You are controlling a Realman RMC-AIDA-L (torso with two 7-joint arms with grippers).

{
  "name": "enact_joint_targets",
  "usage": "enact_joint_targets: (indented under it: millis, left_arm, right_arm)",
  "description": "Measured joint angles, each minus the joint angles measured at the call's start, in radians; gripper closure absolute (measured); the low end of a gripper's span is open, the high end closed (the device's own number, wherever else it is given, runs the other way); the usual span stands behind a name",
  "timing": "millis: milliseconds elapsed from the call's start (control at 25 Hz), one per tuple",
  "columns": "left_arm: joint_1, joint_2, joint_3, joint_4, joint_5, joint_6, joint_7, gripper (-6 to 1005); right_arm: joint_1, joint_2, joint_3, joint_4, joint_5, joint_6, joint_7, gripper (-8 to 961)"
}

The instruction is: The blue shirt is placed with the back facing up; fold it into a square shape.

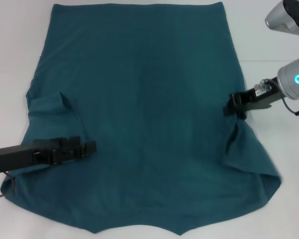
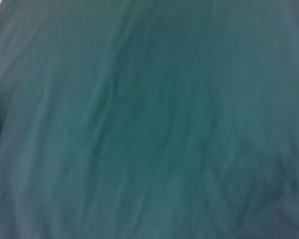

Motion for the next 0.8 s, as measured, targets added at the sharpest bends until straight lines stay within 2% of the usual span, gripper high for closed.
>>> enact_joint_targets:
  millis: [280,560,680,800]
  left_arm:
    - [-0.005,-0.003,0.0,0.0,0.0,-0.006,-0.001,268]
    - [-0.004,-0.002,0.0,0.0,0.0,-0.017,-0.002,267]
    - [-0.001,-0.002,0.0,0.0,0.0,-0.02,-0.002,267]
    - [0.002,-0.002,0.0,0.0,0.0,-0.022,-0.002,268]
  right_arm:
    - [0.008,0.005,-0.01,0.052,0.054,0.122,0.008,941]
    - [0.02,0.01,-0.094,0.047,0.053,0.104,-0.039,940]
    - [0.018,0.018,-0.121,0.022,0.052,0.108,-0.079,821]
    - [0.011,0.037,-0.127,-0.016,0.052,0.125,-0.131,706]
